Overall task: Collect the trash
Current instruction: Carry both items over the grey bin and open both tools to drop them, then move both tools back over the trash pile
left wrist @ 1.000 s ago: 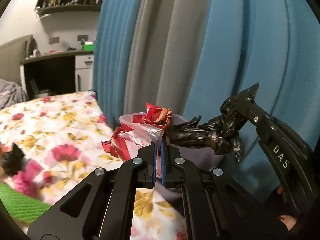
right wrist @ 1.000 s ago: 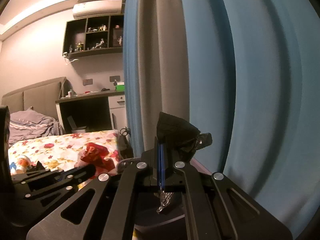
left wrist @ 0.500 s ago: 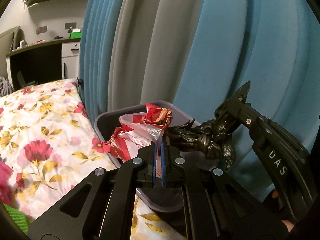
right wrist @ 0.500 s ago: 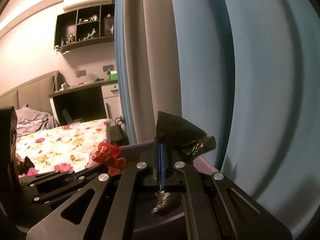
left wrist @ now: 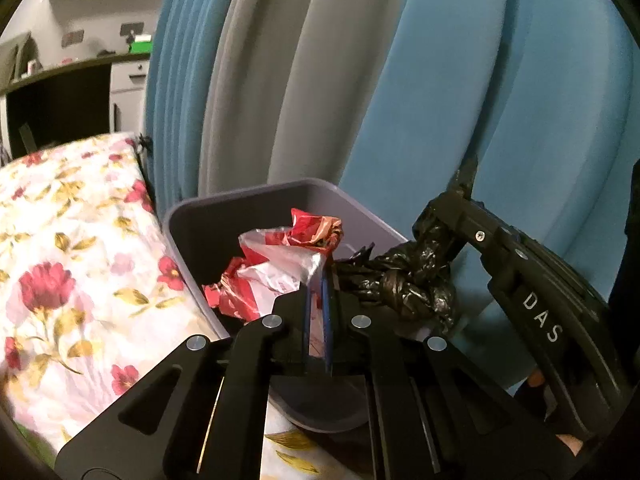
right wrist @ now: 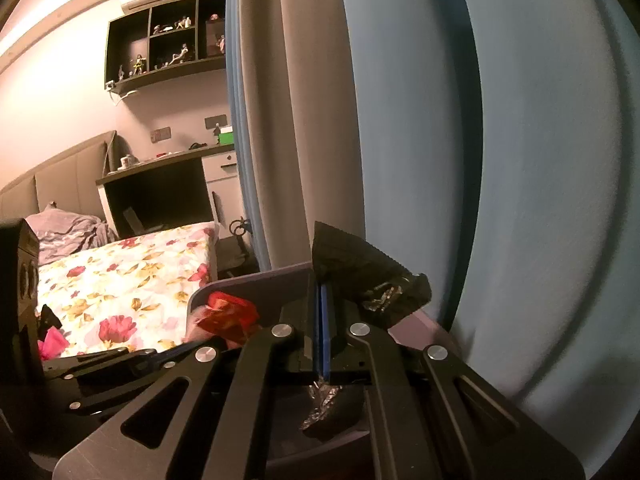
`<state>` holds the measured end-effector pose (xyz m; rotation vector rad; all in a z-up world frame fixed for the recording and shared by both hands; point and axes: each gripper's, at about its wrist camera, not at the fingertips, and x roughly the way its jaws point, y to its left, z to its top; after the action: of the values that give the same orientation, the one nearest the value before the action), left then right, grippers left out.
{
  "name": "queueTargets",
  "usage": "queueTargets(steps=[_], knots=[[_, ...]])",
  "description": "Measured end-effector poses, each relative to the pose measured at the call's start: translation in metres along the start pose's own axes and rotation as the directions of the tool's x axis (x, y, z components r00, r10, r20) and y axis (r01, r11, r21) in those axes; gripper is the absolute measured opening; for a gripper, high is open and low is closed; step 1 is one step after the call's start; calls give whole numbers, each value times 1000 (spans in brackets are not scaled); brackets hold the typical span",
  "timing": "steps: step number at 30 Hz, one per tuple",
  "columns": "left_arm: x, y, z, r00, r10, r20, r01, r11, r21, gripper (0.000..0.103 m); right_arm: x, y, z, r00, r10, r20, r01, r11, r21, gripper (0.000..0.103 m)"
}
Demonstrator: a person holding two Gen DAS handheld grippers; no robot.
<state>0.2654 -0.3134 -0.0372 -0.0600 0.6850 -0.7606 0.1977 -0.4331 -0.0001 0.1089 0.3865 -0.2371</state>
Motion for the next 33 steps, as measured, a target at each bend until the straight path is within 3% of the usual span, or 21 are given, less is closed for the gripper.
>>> queueTargets(steps=[2,4,5,6,7,10,11,15,18,23,33], knots=[[3,3,-1,1000,-8,-14,8,1000,-10,12,1,-2,0,1000,1,-8,-1,1000,9,3],[4,6,-2,1000,4,-15,-4,1000,-22,34,2,-6,0,1000,2,-15,-2,1000,21,10],[2,9,-3,1000,14,-7,-14,999,-33,51,1,-8,1,1000,3,-12,-2,1000,29,21],[0,11,-4,1000,22,0,-22,999,-44,58,1,-10,2,1000,3,-9,-3,999,33,33],[-3,13,-5,1000,30,11,-29,998,-62,67,-1,-11,2,1000,4,-4,-3,999,39,37],[-13,20,-6,996,80,26,-78,993,-88,80,-7,-13,3,1000,-4,11,3,999,46,44],[-17,21,-7,995,97,32,-94,992,-89,85,-10,-13,3,1000,-6,15,5,999,47,51],[-42,25,-13,983,172,66,-164,981,-102,92,-29,-9,1,998,-31,57,30,999,28,75],[-64,25,-20,965,243,100,-233,967,-105,96,-44,-3,-4,996,-40,78,38,999,17,86],[-102,27,-38,946,300,125,-285,950,-126,97,-68,13,-14,995,-38,93,39,999,-19,88],[-186,36,-83,886,425,186,-402,903,-152,97,-120,51,-33,991,29,129,-27,1000,-13,94]])
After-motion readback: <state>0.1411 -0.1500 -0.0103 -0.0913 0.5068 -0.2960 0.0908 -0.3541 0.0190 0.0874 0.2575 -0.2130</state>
